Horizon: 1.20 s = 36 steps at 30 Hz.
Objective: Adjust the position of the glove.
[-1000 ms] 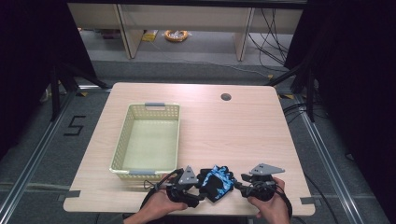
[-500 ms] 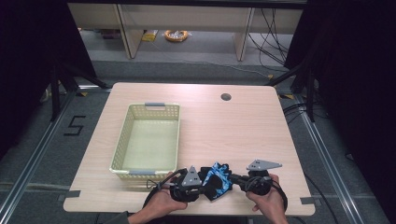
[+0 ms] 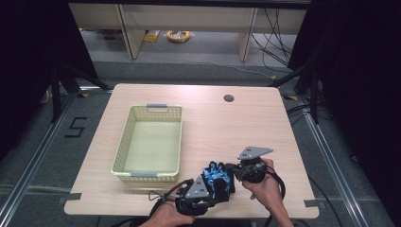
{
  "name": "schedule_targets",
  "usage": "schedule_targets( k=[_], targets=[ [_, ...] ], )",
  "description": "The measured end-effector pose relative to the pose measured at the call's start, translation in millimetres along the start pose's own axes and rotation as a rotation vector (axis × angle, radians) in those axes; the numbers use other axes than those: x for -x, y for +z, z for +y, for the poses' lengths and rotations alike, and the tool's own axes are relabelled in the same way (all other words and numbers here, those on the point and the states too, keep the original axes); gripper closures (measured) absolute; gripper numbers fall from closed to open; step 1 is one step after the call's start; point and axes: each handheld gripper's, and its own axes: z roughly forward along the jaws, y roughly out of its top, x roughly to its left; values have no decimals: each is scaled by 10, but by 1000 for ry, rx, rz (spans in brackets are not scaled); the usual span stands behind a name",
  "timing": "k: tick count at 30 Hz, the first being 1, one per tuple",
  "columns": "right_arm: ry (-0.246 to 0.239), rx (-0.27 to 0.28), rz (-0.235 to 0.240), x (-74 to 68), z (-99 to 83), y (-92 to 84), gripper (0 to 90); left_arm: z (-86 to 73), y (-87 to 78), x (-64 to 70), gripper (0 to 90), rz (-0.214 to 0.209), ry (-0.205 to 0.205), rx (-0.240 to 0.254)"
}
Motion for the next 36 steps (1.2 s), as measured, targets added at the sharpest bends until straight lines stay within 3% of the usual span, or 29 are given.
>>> schedule_targets(
  k=[7,8,9,10,11,12,13,14,18,20,24,25,26,28,29,30,31,33,34,35,36],
  targets=[
    [-18,-58,32,-8,174,197,881,75,181,14,812,-8,-16,-2],
    [-28,-54,31,-8,191,206,881,78,195,41,812,-6,-54,-13],
    [-19,-57,37,-18,223,220,881,99,227,38,811,-6,-57,-13],
    [-24,-65,40,-22,241,236,881,118,262,17,811,-12,-27,7],
    [-24,-65,40,-22,241,236,881,118,262,17,811,-12,-27,7],
    [-48,-67,32,-14,257,254,881,127,290,19,811,-6,-52,12],
    [-40,-98,41,-18,283,267,881,125,297,28,811,0,-80,-9],
    [-47,-105,53,-15,291,296,881,130,334,-2,810,-3,-54,1],
    [-40,-142,53,-15,269,452,875,59,396,-32,774,-8,-54,-34],
    [-36,-157,79,-18,219,542,868,5,414,-40,731,-33,-73,-40],
    [-19,-185,93,-5,140,654,818,-20,373,-22,617,-52,-83,-42],
    [-5,-190,93,-8,134,665,779,-21,335,-34,589,-56,-68,-54],
    [9,-178,84,-19,123,685,738,-24,303,-24,562,-63,-65,-47],
    [-18,-171,68,-18,135,643,707,-42,203,-33,493,-61,-40,-37],
    [-1,-147,66,-30,129,626,671,-58,149,-35,450,-58,-53,-23],
    [-13,-127,59,-25,130,593,661,-80,85,-45,432,-46,-60,-17],
    [-20,-135,45,-21,134,526,650,-99,20,-79,413,-33,-30,-10],
    [-27,-110,22,-19,124,427,617,-164,-100,-139,367,-1,-39,0],
    [25,-93,-14,-49,98,334,614,-200,-152,-179,355,24,-41,1],
    [-12,-47,-11,-13,42,205,608,-235,-188,-214,344,44,-59,3],
    [-12,-47,-11,-13,42,205,608,-257,-214,-250,344,61,-56,0]
  ],
)
